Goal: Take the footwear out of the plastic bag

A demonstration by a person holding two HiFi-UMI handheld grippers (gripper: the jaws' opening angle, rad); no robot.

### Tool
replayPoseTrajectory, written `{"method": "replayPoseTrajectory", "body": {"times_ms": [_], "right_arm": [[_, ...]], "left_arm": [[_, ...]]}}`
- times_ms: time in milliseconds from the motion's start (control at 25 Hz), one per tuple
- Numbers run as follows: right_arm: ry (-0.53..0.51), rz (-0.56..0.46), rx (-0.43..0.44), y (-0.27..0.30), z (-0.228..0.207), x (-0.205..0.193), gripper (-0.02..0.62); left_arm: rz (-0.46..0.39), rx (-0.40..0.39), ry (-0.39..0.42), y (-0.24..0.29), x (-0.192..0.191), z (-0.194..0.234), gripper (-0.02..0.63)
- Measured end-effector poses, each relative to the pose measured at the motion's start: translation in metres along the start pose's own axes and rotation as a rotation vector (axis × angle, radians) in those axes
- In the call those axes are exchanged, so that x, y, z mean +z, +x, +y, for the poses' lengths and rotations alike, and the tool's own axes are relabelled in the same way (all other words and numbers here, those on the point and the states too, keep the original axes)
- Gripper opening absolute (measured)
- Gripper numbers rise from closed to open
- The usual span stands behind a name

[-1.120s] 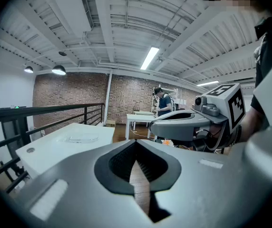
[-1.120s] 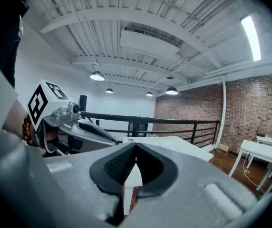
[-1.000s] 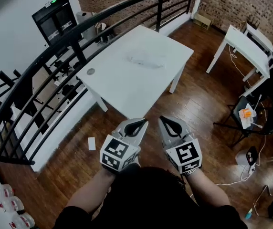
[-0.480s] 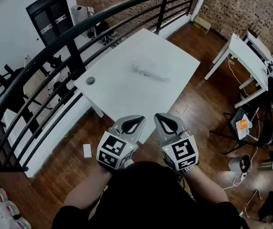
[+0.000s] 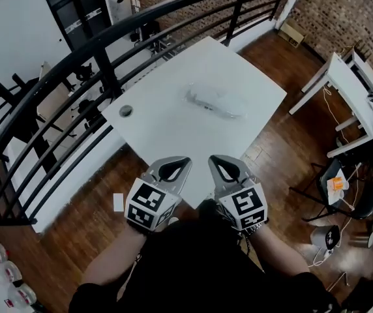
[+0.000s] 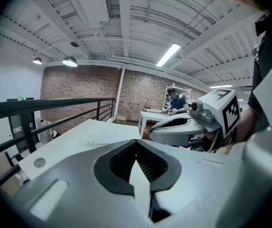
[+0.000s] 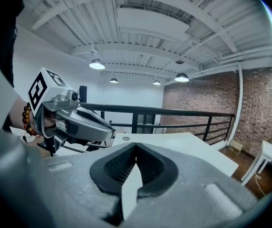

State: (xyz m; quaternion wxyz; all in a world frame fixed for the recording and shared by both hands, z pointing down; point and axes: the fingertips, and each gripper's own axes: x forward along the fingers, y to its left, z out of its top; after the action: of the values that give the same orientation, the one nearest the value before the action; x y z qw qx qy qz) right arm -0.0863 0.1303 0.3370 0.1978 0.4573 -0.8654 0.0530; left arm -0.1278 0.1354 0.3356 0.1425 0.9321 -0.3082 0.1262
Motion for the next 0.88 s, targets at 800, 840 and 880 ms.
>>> {"method": "replayPoseTrajectory", "body": {"times_ms": [800, 840, 880], "right_arm": [[0.115, 0.2, 0.276, 0.129, -0.142, -0.073, 0.021], [0.121, 0.208, 0.281, 0.133, -0.148, -0.076, 0.026], [0.126, 0.213, 0.285, 0.136, -0.154, -0.078, 0.032]], "left_arm": [[0.241, 0.206, -0.138, 0.154, 0.002, 0.113, 0.015], [0.249, 0.217, -0.142, 0.159, 0.003, 0.118, 0.015], [0.257, 0.228, -0.145, 0.164, 0.005, 0.123, 0.015]]}}
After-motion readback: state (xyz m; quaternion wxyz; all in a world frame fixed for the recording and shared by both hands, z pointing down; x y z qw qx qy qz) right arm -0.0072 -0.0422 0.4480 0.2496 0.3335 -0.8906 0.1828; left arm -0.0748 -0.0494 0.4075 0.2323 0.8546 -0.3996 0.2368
